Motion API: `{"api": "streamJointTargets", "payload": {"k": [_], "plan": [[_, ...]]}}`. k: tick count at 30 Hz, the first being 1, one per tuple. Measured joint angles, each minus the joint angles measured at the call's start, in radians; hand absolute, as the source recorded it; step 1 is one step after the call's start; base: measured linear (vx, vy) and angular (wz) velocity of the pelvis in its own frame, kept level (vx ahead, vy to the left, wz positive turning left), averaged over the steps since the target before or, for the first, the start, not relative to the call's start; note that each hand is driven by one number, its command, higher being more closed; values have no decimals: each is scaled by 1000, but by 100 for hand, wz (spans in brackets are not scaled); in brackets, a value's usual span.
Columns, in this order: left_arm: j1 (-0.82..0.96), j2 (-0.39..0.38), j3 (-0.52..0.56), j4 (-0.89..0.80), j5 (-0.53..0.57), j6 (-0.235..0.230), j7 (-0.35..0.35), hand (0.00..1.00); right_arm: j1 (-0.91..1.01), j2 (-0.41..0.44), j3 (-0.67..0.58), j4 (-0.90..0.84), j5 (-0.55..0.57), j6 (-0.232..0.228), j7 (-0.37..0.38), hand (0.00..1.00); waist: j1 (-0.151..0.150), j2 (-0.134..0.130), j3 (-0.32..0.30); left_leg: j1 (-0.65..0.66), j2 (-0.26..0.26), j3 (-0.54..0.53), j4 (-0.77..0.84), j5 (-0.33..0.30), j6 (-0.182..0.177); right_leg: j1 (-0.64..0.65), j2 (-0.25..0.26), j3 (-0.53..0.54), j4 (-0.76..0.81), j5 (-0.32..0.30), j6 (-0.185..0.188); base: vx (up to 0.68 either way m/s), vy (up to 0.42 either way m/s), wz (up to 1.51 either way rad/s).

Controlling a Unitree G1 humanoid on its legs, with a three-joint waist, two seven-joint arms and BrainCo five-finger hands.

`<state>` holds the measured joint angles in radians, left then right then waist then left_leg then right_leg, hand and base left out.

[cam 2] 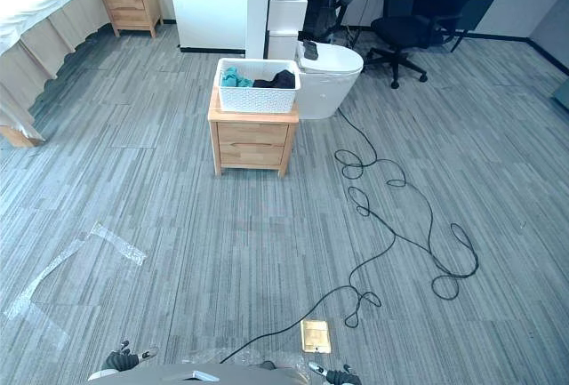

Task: Pick up the laundry basket with both hands and put the clothes into the washing machine.

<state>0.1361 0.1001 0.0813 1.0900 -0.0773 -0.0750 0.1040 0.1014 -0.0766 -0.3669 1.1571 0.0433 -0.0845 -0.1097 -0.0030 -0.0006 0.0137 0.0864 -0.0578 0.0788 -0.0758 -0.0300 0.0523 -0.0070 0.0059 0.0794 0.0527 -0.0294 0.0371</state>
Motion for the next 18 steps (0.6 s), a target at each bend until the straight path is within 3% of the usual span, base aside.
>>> {"api": "streamJointTargets", "payload": {"k": [18], "plan": [[-14,5,8,23,-41,-6,-11,0,-2,5,2,0,1,0,0,0,-15,-10,7,-1,-6,-15,-11,32,0,7,-3,-11,-11,1,-3,-10,2,2]]}}
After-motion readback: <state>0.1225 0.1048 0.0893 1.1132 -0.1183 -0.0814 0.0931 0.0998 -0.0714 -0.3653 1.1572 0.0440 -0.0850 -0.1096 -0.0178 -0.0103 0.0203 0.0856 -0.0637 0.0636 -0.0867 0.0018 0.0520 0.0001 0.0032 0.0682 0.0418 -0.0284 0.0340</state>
